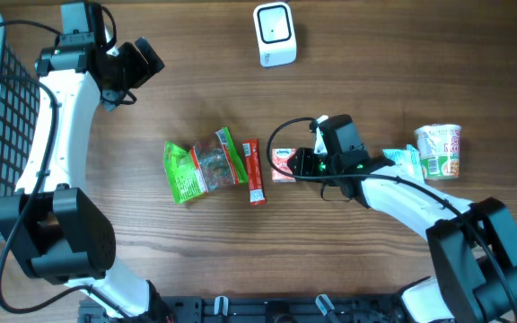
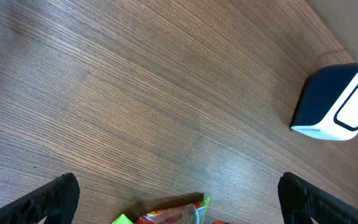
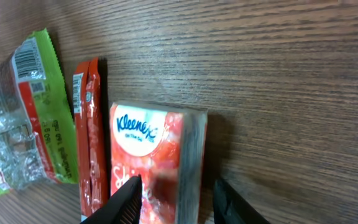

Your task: Scan the item barcode

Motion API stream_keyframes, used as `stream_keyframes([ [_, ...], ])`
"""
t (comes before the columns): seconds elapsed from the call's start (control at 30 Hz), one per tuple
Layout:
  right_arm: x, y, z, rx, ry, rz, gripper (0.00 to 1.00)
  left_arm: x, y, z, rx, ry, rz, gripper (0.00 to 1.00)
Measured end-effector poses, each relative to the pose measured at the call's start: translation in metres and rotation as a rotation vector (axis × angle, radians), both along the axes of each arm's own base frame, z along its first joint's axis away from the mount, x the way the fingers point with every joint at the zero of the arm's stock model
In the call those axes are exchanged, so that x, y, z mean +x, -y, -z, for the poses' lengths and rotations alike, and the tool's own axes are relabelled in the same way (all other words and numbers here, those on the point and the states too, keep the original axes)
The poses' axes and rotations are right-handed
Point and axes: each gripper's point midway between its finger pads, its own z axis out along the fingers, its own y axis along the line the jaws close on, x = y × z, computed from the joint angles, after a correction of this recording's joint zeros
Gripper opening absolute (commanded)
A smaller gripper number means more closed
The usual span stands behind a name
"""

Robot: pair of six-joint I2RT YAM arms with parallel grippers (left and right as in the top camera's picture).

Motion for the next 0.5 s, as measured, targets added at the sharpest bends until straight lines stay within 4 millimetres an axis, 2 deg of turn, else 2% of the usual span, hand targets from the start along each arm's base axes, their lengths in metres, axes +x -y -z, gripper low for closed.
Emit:
stream_keyframes([
  [0.1,-0.0014,0.0008,0.0118,0.0,-0.041,0.029,0.27,0.0,0.0,0.0,0.0,0.0,0.0,1.0],
  [0.23,-0.0012,0.0001,0.0114,0.011,-0.05,0.044,0.3,0.0,0.0,0.0,0.0,0.0,0.0,1.0],
  [0.5,-0.0003,-0.0002,0.0108,0.024,-0.062,0.072,0.07,0.0,0.0,0.0,0.0,0.0,0.0,1.0],
])
